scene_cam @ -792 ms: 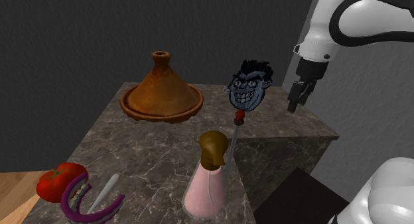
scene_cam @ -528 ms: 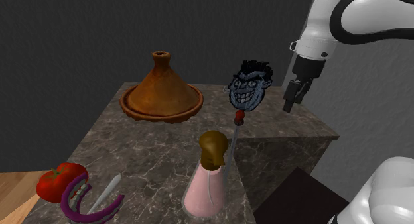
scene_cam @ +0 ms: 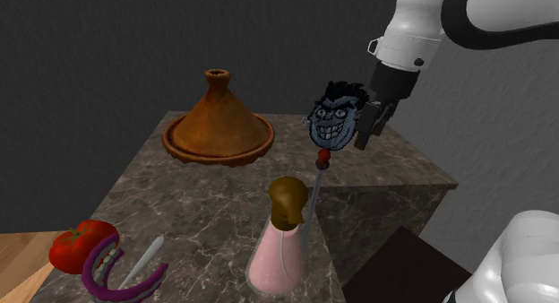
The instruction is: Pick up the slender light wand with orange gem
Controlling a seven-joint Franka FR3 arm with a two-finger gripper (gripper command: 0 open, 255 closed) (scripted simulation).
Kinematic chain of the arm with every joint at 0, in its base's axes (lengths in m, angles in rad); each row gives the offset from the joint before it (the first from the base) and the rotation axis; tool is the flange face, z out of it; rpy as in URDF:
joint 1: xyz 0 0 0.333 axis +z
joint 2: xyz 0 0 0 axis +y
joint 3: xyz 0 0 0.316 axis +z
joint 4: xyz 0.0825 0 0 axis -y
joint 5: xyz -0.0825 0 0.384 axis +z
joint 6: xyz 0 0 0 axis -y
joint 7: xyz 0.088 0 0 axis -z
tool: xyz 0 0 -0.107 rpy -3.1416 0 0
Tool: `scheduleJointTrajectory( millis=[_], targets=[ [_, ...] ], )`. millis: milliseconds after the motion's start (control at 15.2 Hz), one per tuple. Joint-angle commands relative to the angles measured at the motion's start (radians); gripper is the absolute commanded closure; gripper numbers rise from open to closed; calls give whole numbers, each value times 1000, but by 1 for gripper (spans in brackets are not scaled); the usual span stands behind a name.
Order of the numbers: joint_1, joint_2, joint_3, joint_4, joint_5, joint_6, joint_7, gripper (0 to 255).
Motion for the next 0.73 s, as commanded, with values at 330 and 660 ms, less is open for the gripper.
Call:
scheduleJointTrajectory(
  millis=[330,660],
  targets=[
    [53,60,136,102,42,41,99,0],
    [74,116,222,186,45,65,160,0]
  ],
)
